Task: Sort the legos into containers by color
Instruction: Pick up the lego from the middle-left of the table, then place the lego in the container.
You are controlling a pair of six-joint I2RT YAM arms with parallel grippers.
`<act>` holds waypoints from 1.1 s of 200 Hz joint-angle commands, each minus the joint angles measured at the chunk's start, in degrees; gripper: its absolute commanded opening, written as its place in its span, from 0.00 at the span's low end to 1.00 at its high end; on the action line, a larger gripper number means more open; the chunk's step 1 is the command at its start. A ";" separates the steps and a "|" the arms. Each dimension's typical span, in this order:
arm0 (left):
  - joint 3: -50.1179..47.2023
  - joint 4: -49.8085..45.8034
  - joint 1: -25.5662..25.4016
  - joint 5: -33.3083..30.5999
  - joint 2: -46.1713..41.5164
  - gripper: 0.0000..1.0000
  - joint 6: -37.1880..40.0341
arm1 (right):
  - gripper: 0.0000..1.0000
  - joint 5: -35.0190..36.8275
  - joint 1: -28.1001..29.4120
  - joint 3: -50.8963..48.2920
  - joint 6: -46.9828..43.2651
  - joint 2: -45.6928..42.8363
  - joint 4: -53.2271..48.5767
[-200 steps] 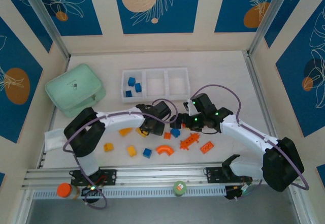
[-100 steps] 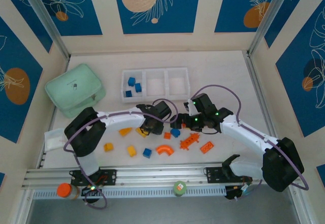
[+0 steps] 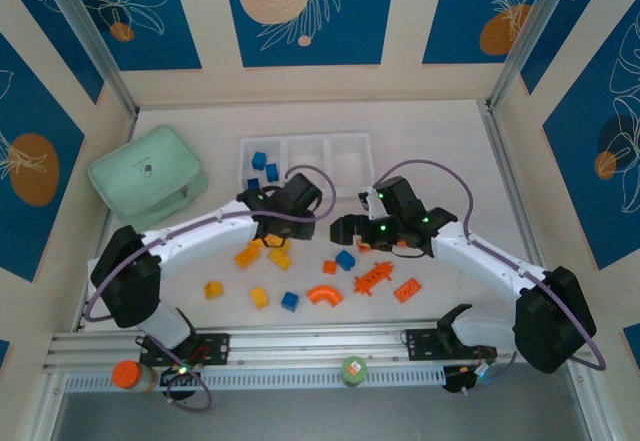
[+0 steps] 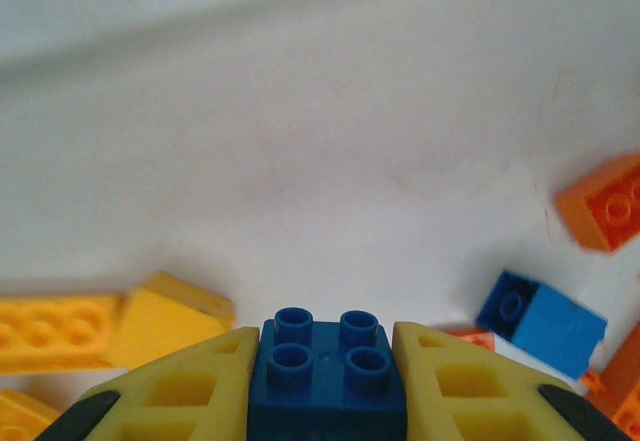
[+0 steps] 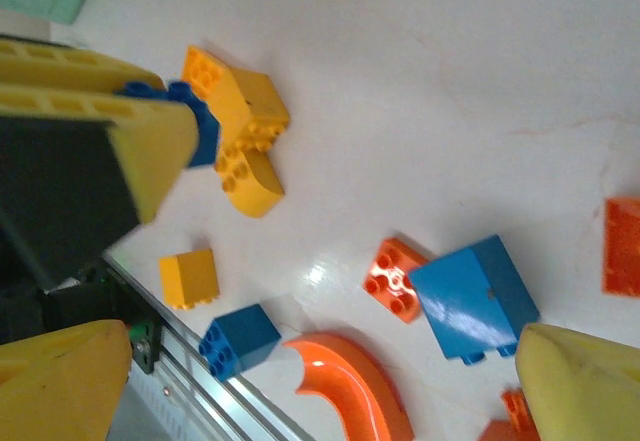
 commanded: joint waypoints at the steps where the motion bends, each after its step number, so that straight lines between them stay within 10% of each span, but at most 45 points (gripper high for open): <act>1: 3.45 -2.90 5.23 -2.76 -2.22 0.30 3.62 | 0.99 -1.21 1.22 2.73 0.85 1.47 2.16; 100: 18.18 0.57 22.89 -1.76 13.43 0.30 7.77 | 0.99 -0.44 0.37 9.74 2.02 11.52 5.87; 220: 26.88 -4.51 24.36 -4.62 21.97 0.50 8.72 | 0.99 -2.41 -2.92 12.59 -0.24 11.87 2.57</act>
